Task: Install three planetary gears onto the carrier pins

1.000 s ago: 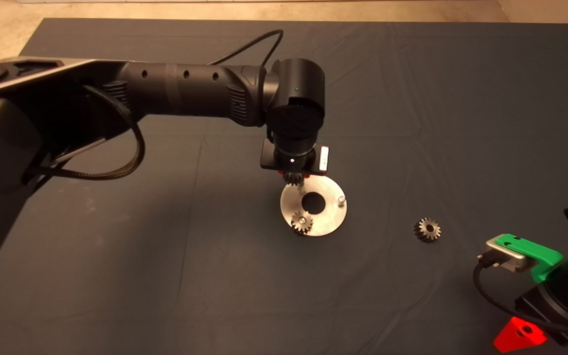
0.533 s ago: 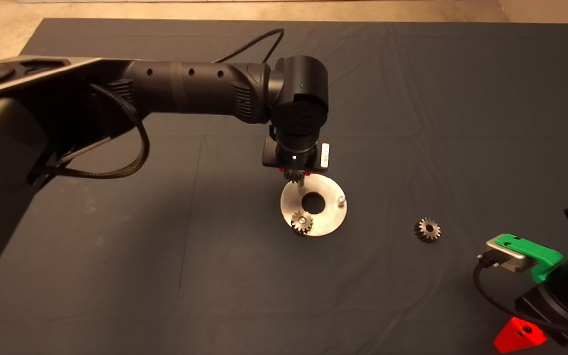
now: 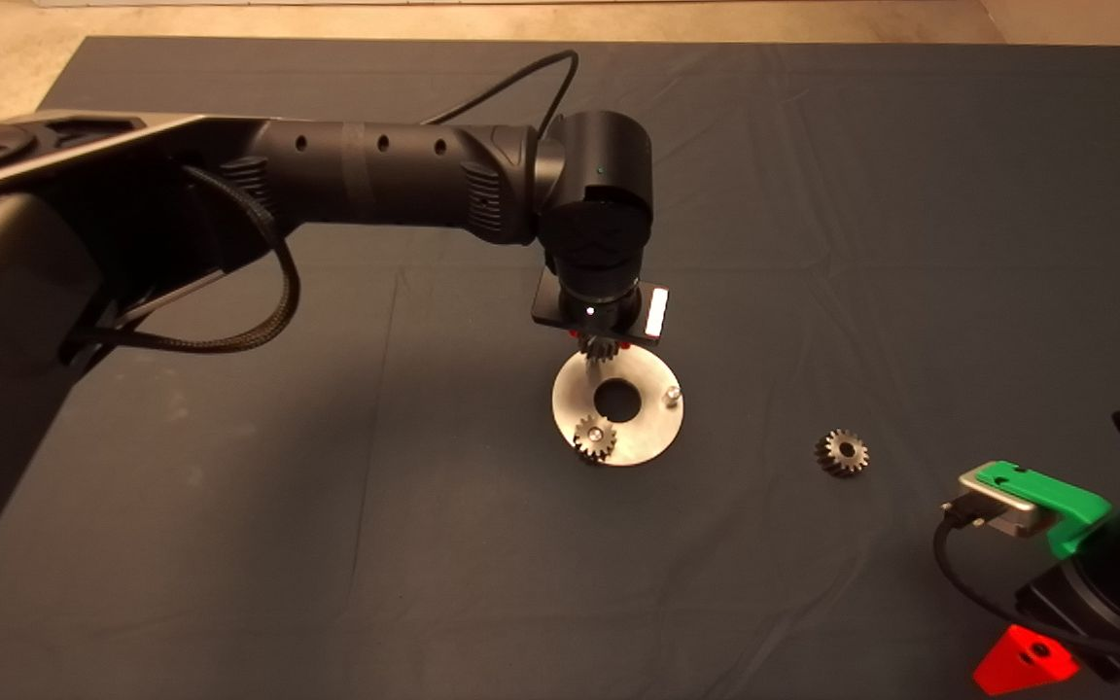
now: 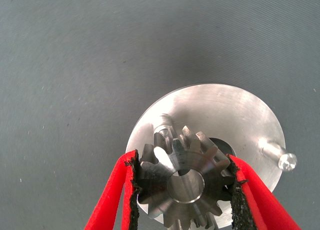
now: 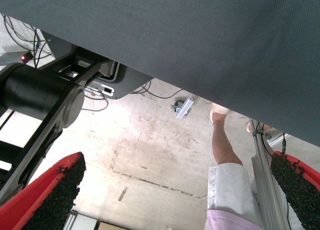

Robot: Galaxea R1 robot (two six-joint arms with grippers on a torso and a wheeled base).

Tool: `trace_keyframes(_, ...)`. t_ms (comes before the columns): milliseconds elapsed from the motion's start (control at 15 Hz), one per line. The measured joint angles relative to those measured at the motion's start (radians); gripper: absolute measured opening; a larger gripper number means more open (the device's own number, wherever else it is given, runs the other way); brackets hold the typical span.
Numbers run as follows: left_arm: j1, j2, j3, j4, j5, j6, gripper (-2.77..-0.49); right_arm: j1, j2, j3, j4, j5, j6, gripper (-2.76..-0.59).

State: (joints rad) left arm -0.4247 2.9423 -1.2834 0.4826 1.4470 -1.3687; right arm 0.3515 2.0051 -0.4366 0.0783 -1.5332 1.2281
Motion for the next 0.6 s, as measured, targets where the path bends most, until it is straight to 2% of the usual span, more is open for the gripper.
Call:
trace_keyframes(400,0.001,0.0,-0.001,0.002,-0.003,0.06,-2.33,0.0,-0.005,0.0,0.0,0.0,0.0,-0.61)
trace_keyframes(600,0.026,0.0,-0.004,0.028,-0.004,0.079,-2.33,0.0,-0.005,0.0,0.0,0.0,0.0,-0.61)
